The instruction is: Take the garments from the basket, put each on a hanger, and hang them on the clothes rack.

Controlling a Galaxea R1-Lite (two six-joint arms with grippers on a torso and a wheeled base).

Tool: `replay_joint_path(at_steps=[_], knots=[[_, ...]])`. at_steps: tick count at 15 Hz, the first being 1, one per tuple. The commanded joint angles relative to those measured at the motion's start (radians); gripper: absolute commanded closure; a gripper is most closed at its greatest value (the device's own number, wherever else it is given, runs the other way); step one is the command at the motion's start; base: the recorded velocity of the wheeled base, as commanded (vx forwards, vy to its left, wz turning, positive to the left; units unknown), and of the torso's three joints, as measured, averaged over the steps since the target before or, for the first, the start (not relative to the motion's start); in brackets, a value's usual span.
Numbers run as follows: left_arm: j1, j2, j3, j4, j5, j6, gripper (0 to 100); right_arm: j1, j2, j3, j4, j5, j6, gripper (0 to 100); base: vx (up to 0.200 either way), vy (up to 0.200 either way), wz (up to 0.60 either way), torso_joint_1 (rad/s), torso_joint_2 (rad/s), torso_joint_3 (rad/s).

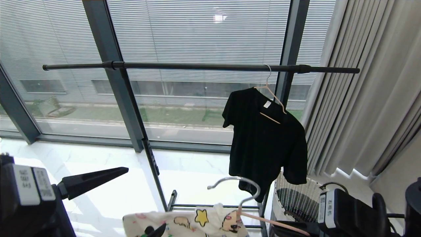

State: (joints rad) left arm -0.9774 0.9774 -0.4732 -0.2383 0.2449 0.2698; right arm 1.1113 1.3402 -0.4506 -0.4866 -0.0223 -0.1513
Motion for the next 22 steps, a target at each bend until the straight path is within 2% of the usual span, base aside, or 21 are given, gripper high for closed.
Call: replay_joint_path(at_steps=[1,3,7,10,16,17,22], knots=[[-0.067,-0.037,0.033,-0.003,-0.062,0.006,0,0.012,-0.044,0.013,0.014,0.016,-0.027,100,0.000,0.000,0.00,0.000,0.00,0.000],[-0.156,-0.003,0.041,-0.001,-0.090,0.025,0,0.012,-0.042,0.012,0.025,0.042,-0.050,100,0.000,0.000,0.00,0.000,0.00,0.000],[-0.218,0.099,0.030,-0.006,-0.093,0.026,0,0.068,-0.035,0.003,0.026,0.042,-0.063,100,0.000,0.000,0.00,0.000,0.00,0.000],[-0.221,0.155,0.036,-0.006,-0.095,0.023,0,0.111,-0.027,-0.010,0.037,0.039,-0.068,100,0.000,0.000,0.00,0.000,0.00,0.000],[-0.208,0.195,0.056,-0.006,-0.093,0.025,0,0.145,-0.035,-0.019,0.059,0.035,-0.076,100,0.000,0.000,0.00,0.000,0.00,0.000],[-0.207,0.196,0.057,-0.006,-0.093,0.025,100,0.147,-0.036,-0.020,0.059,0.035,-0.076,100,0.000,0.000,0.00,0.000,0.00,0.000],[-0.201,0.198,0.056,-0.006,-0.093,0.023,100,0.156,-0.044,-0.020,0.059,0.035,-0.076,100,0.000,0.000,0.00,0.000,0.00,0.000]])
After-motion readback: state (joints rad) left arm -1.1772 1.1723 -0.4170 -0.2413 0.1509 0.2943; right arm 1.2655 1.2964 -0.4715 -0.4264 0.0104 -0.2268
